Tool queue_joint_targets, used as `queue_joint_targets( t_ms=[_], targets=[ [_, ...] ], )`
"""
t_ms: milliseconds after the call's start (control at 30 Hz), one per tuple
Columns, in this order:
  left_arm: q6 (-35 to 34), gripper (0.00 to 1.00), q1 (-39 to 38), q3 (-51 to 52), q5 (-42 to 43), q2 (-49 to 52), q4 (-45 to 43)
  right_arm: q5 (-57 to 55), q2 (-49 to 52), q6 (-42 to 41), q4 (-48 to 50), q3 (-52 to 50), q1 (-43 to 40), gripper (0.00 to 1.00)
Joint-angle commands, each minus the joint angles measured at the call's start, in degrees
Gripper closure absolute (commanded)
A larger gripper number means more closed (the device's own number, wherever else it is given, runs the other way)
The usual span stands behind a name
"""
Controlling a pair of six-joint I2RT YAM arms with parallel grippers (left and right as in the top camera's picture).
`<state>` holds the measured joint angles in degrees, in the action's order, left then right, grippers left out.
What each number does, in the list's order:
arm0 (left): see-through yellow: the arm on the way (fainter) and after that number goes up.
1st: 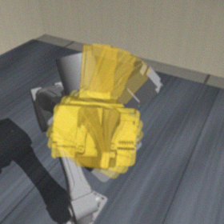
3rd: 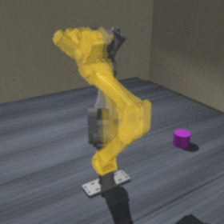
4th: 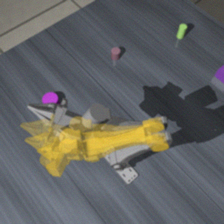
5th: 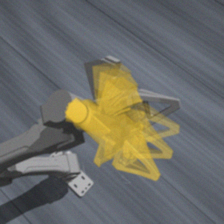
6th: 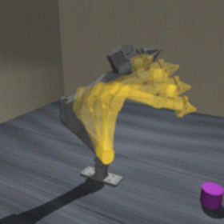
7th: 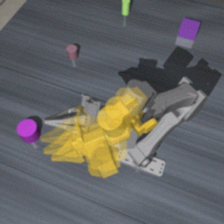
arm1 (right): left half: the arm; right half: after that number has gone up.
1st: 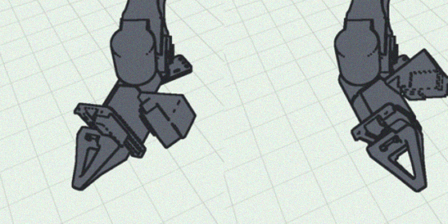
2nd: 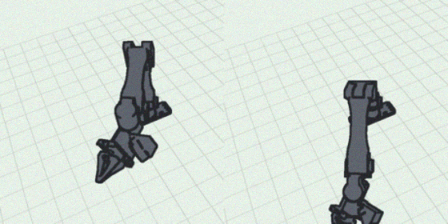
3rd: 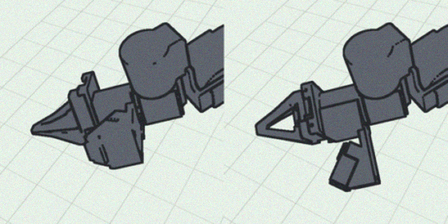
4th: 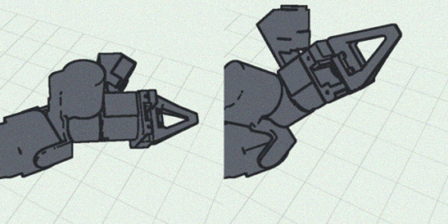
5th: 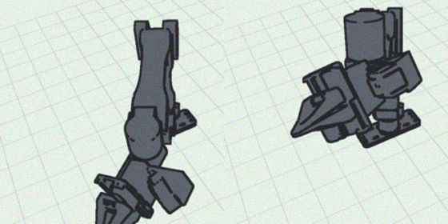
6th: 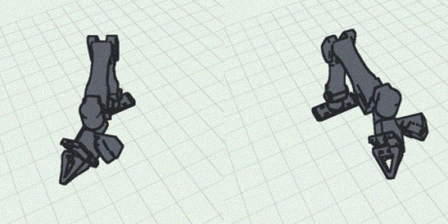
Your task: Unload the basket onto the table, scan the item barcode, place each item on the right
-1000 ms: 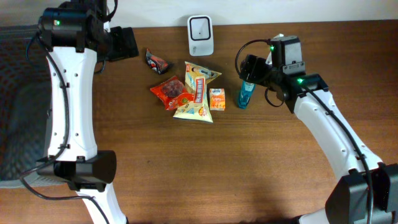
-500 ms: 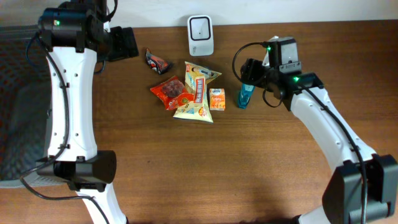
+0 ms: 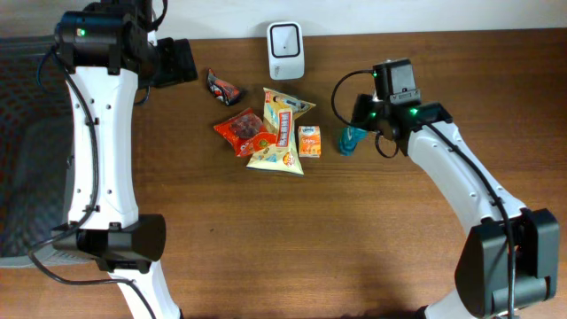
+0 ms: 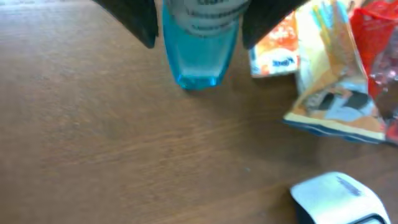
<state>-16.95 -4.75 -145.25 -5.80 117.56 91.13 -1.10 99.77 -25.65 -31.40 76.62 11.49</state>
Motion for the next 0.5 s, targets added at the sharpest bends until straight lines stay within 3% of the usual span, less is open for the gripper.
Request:
queue_joint_targets(
  t_ms=[0, 467],
  targets=[
    [-0.37, 0.01, -0.11, 0.09, 0.42, 0.07, 0.07, -2.6, 0.59, -0.09, -2.08, 0.81, -2.1, 0.64],
    [-0.35, 0.01, -0.11, 0.09, 0.42, 0.07, 0.07, -0.63, 0.9, 2.32, -12.66, -5.35, -9.53, 0.64]
  ],
)
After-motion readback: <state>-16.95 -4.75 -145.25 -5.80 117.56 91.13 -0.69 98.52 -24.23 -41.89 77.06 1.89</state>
